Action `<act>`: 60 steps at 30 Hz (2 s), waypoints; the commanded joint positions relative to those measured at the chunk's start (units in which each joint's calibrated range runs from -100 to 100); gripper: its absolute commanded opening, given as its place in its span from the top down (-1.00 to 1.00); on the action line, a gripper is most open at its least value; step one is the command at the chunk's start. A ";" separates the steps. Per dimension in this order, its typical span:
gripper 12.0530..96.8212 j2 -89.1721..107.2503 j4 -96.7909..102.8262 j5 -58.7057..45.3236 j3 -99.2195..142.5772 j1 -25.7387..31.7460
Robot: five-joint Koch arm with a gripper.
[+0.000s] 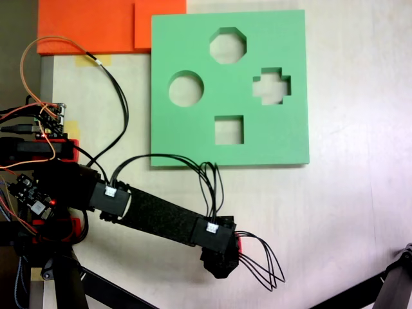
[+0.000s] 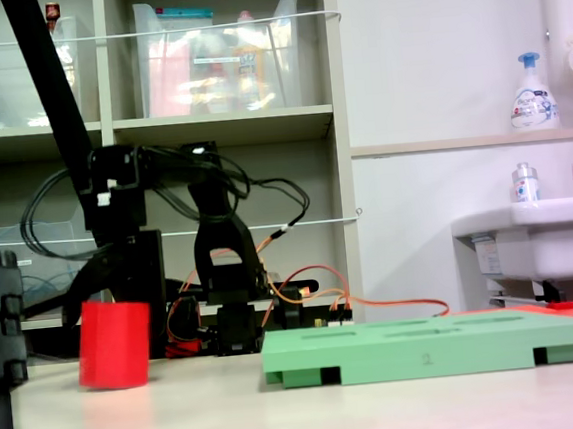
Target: Put the octagonal pillar block into the corresponding hole
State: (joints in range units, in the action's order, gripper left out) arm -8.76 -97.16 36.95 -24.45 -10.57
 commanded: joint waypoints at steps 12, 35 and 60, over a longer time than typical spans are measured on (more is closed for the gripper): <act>0.52 7.22 -2.84 -0.34 3.51 -0.83; 0.52 55.12 -2.84 19.24 3.31 19.19; 0.53 -1.44 3.71 33.65 -38.76 35.31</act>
State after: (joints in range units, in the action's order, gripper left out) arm -9.85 -96.67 69.72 -57.77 24.05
